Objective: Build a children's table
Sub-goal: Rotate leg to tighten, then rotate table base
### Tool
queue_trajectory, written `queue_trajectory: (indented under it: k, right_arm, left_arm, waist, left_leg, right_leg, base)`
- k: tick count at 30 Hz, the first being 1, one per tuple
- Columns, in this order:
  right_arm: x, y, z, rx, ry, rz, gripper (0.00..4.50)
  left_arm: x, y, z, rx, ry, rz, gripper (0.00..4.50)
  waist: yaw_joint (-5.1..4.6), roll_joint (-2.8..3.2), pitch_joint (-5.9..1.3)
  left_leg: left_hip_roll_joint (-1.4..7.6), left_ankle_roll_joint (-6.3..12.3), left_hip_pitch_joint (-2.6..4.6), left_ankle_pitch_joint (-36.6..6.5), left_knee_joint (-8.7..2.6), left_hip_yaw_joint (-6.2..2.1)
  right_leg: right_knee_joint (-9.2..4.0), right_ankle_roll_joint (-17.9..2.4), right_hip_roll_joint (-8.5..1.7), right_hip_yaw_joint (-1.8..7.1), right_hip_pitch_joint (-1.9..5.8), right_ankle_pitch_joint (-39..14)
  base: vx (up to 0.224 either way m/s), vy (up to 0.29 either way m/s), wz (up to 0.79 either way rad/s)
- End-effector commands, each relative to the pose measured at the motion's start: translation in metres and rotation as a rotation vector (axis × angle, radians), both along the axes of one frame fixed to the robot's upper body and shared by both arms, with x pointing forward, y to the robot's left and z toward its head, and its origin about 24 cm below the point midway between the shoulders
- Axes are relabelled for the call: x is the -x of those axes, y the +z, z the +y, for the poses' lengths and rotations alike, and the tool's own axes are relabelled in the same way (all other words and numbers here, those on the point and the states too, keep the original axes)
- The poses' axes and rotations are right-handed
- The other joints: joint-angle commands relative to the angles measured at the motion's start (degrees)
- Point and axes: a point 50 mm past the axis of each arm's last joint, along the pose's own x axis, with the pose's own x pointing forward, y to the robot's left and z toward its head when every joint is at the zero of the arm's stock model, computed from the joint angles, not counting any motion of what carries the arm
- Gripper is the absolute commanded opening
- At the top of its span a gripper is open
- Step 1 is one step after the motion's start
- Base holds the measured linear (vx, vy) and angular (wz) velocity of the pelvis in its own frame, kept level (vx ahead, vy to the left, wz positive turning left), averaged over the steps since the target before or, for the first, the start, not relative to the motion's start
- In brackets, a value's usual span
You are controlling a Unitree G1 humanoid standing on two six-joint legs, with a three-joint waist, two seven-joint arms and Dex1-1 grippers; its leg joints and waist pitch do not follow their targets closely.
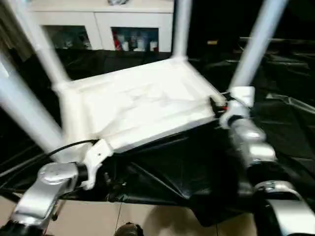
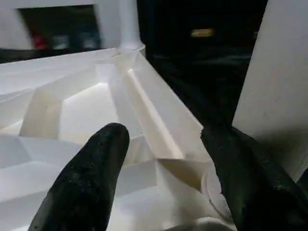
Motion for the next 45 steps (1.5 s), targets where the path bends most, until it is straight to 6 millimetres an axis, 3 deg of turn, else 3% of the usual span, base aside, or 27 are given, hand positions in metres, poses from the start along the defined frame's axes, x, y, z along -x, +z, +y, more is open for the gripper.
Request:
queue_trajectory:
  k: [1,3,5,8,10,14,16,17,19,21,25,26,29,34,41,45]
  right_arm:
    - [-0.004,0.011,-0.009,-0.001,-0.045,-0.044,3.02]
    - [-0.005,0.011,-0.012,0.011,-0.055,-0.04,3.02]
    - [-0.005,0.01,-0.012,0.014,-0.058,-0.04,3.02]
    - [-0.004,0.008,-0.015,0.012,-0.074,-0.036,3.02]
    - [-0.003,0.007,-0.016,0.012,-0.078,-0.034,3.02]
    - [-0.001,0.004,-0.015,0.015,-0.061,-0.033,3.02]
    - [0.0,0.003,-0.014,0.011,-0.051,-0.032,3.02]
    - [0.001,0.001,-0.013,0.006,-0.037,-0.035,3.02]
    - [0.004,-0.001,-0.009,-0.003,-0.003,-0.041,3.02]
    - [0.007,-0.003,-0.008,-0.001,0.014,-0.042,3.02]
    - [0.017,-0.01,0.001,-0.007,0.111,-0.045,3.02]
    - [0.02,-0.011,0.003,-0.009,0.14,-0.047,3.02]
    - [0.033,-0.015,0.013,-0.003,0.273,-0.054,3.02]
    - [0.041,-0.02,0.003,0.029,0.222,-0.035,3.02]
    - [0.049,-0.032,-0.019,0.03,-0.011,-0.004,3.02]
    - [0.053,-0.033,-0.023,0.021,-0.094,-0.008,3.02]
  left_arm:
    - [-0.006,0.026,-0.007,0.101,-0.007,-0.071,4.39]
    - [-0.004,0.044,-0.017,0.235,-0.053,-0.075,4.39]
    - [-0.001,0.051,-0.021,0.289,-0.079,-0.065,4.39]
    - [0.01,0.059,-0.02,0.286,-0.113,-0.029,4.39]
    - [0.018,0.059,-0.015,0.26,-0.118,0.007,4.39]
    - [0.036,0.061,-0.005,0.237,-0.108,0.078,4.39]
    - [0.043,0.061,-0.001,0.247,-0.096,0.104,4.39]
    - [0.051,0.06,0.005,0.255,-0.086,0.137,4.39]
    - [0.066,0.055,0.021,0.253,-0.061,0.199,4.39]
    - [0.072,0.053,0.033,0.242,-0.029,0.221,4.39]
    - [0.084,0.058,0.069,0.179,0.071,0.247,4.39]
    - [0.084,0.061,0.075,0.167,0.089,0.233,4.39]
    - [0.08,0.081,0.101,0.131,0.173,0.119,4.39]
    - [0.073,0.094,0.116,0.07,0.224,-0.018,4.39]
    - [0.047,0.099,0.11,0.112,0.313,-0.219,4.39]
    - [0.039,0.093,0.102,0.156,0.318,-0.244,4.39]
  waist:
    - [-0.48,-0.03,-4.03]
    - [-0.51,-0.01,-4.38]
    - [-0.63,-0.23,-4.51]
    - [-0.68,-0.24,-4.58]
    - [-0.64,-0.21,-4.51]
    - [-0.66,0.39,-4.1]
    - [-0.71,0.41,-3.92]
    - [-0.78,0.47,-3.84]
    - [-0.93,0.25,-3.58]
    - [-0.99,0.33,-3.61]
    - [-0.73,-0.09,-3.13]
    - [-0.78,-0.14,-2.93]
    - [-0.53,-0.04,-2.77]
    - [-0.56,-0.03,-2.77]
    - [-0.57,0.19,-3.08]
    - [-0.82,-0.21,-3.3]
  left_leg:
    - [2.41,-1.33,1.7,-15.4,-4.07,-1.27]
    - [2.35,-1.1,1.84,-12.9,-3.62,-1.07]
    - [1.98,0.47,1.5,-10.6,-3.14,-0.91]
    - [1.93,2.51,1.43,-9.0,-2.77,-0.82]
    - [1.97,2.77,1.55,-9.0,-2.71,-0.7]
    - [2.25,0.52,1.81,-14.0,-3.23,-0.94]
    - [2.23,-0.76,2.11,-17.5,-3.44,-0.94]
    - [2.22,-1.25,1.87,-18.3,-3.58,-1.1]
    - [2.19,-1.3,1.77,-19.6,-3.76,-1.1]
    - [2.23,-1.04,1.87,-19.8,-3.8,-1.08]
    - [2.33,-0.88,1.77,-21.5,-4.14,-1.25]
    - [2.44,-0.99,2.01,-22.5,-4.26,-1.21]
    - [2.57,-0.96,2.05,-23.9,-4.55,-1.43]
    - [2.68,-1.57,2.34,-24.2,-4.74,-1.45]
    - [2.45,-2.58,2.45,-22.2,-4.58,-1.44]
    - [2.24,-1.44,1.97,-19.1,-4.3,-1.34]
  right_leg:
    - [-3.54,-11.2,-2.51,1.72,1.58,-7.4]
    - [-2.87,-13.1,-2.42,1.53,1.75,-3.0]
    - [-2.53,-14.1,-2.09,1.41,2.01,0.3]
    - [-2.58,-13.9,-2.15,1.38,2.13,0.0]
    - [-2.77,-13.6,-2.02,1.43,1.98,-1.2]
    - [-3.06,-12.9,-1.91,1.39,1.61,-7.2]
    - [-3.39,-12.4,-1.82,1.5,1.35,-10.0]
    - [-3.36,-12.2,-1.92,1.53,1.49,-10.4]
    - [-3.63,-11.3,-1.88,1.55,1.41,-11.9]
    - [-3.81,-10.6,-1.8,1.62,1.28,-13.2]
    - [-4.22,-9.5,-1.97,1.79,1.13,-16.9]
    - [-4.45,-9.1,-1.95,1.87,0.74,-18.1]
    - [-4.58,-8.5,-1.85,1.95,0.7,-18.7]
    - [-4.48,-9.3,-2.14,2.15,0.46,-17.1]
    - [-4.05,-9.3,-2.27,2.1,0.8,-12.9]
    - [-3.75,-9.4,-2.19,1.93,1.28,-9.5]
  base:
    - [0.0,0.0,0.0]
    - [0.0,0.0,0.0]
    - [0.0,0.0,0.0]
    - [0.0,0.0,0.0]
    - [0.0,0.0,0.0]
    - [0.0,0.0,0.0]
    - [0.0,0.0,0.0]
    - [0.0,0.0,0.0]
    - [0.0,0.0,0.0]
    - [0.0,0.0,0.0]
    - [0.0,0.0,0.0]
    - [0.0,0.0,0.0]
    - [0.0,0.0,0.0]
    - [0.0,0.0,0.0]
    - [0.0,0.0,0.0]
    - [0.0,0.0,0.0]
